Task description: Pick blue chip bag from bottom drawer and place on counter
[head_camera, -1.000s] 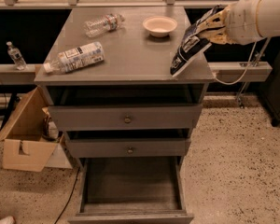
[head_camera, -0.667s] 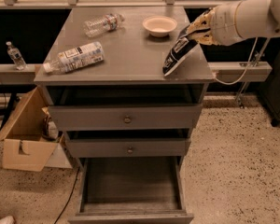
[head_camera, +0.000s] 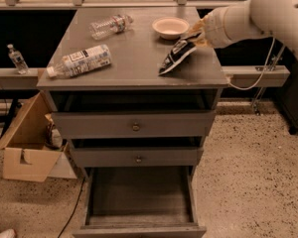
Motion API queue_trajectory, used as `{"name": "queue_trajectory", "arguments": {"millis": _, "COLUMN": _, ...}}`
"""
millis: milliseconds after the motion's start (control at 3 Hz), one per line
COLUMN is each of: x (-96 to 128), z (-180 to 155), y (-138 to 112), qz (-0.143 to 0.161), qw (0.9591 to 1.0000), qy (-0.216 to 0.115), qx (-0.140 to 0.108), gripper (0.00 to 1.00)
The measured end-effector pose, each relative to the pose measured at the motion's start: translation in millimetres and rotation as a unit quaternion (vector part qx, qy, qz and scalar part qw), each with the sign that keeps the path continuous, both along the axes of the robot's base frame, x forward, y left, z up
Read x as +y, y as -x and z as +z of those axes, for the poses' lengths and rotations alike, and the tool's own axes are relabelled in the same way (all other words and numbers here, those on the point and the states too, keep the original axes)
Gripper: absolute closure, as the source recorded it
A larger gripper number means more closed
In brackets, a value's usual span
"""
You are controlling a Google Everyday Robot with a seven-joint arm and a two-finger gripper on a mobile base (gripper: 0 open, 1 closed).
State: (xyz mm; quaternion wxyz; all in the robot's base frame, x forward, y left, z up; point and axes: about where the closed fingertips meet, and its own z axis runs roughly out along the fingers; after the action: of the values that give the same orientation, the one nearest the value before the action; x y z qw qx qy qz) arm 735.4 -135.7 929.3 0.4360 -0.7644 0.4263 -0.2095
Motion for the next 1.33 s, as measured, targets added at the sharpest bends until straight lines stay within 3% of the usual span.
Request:
{"name": "queue_trajectory", "arguments": {"millis": 667, "x": 14.8, "z": -14.1, "y": -23.9, "qz": 0.001, "qw": 0.9998, "qy": 0.01, "qx": 0.019, "gripper": 0.36}}
{"name": "queue_trajectory", "arguments": {"millis": 1000, "x": 12.8, "z": -12.8, "y": -24.9, "qz": 0.016, "qw": 0.9988, "qy": 0.038, "qx": 0.026, "gripper": 0.07}}
{"name": "queue_trajectory", "arguments": {"millis": 1333, "x": 2.5, "z": -7.8, "y": -22.3, "qz": 0.025, "qw": 0.9973, "qy": 0.062, "qx": 0.031, "gripper": 0.0}}
